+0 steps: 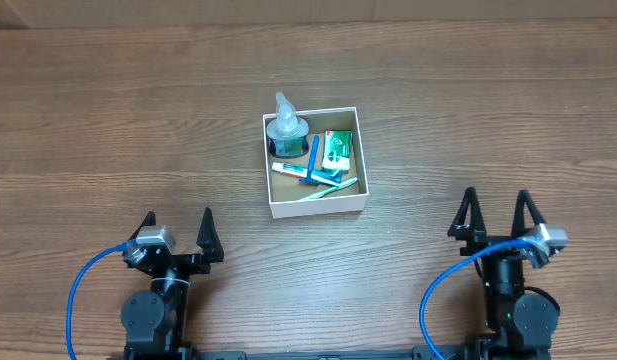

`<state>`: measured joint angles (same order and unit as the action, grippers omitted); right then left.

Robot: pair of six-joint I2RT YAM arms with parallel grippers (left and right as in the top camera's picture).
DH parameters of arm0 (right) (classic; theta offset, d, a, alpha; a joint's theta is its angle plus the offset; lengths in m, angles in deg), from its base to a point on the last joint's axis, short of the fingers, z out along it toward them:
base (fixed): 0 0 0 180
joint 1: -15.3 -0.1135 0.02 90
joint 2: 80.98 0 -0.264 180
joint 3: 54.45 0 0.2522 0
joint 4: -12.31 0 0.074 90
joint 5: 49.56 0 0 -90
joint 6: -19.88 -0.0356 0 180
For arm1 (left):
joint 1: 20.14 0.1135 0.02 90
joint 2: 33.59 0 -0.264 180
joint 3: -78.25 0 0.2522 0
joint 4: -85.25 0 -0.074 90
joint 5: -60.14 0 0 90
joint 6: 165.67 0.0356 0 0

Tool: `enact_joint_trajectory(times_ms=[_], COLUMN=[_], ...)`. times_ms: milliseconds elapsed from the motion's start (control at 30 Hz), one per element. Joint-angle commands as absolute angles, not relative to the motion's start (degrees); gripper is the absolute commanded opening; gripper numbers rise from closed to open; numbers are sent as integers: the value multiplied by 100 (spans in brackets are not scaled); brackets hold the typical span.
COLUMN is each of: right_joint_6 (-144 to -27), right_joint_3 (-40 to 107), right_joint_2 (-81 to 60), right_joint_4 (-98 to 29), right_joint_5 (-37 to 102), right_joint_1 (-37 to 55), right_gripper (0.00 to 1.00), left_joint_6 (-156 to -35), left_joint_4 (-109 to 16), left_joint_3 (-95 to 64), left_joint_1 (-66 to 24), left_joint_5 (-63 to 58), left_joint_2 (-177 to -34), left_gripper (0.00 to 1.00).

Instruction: Pack container

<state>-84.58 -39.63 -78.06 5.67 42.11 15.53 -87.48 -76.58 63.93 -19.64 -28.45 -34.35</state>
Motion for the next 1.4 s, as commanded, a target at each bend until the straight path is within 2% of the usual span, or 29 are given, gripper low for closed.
enact_joint_trajectory(times_ms=[0,100,1367], right_joint_6=[-8469,-8478,-8476], right_joint_3=[-4024,-4024,-4024], right_joint_2=[-7874,-7874,-7872], right_joint_4=[95,-616,-627], right_joint_5=[4183,4124,4159], right_joint_1=[1516,1514,1634], right_gripper=[100,100,100], left_joint_6=[-8746,-8746,-8746], left_joint_4=[-7656,-7656,-7656], left_joint_3=[6422,6422,6422], left_joint_1=[-1929,-1929,-1929], left_joint_5=[-2882,-2882,-2880], left_joint_2=[-3384,-3384,-3384], left_gripper=[100,100,100])
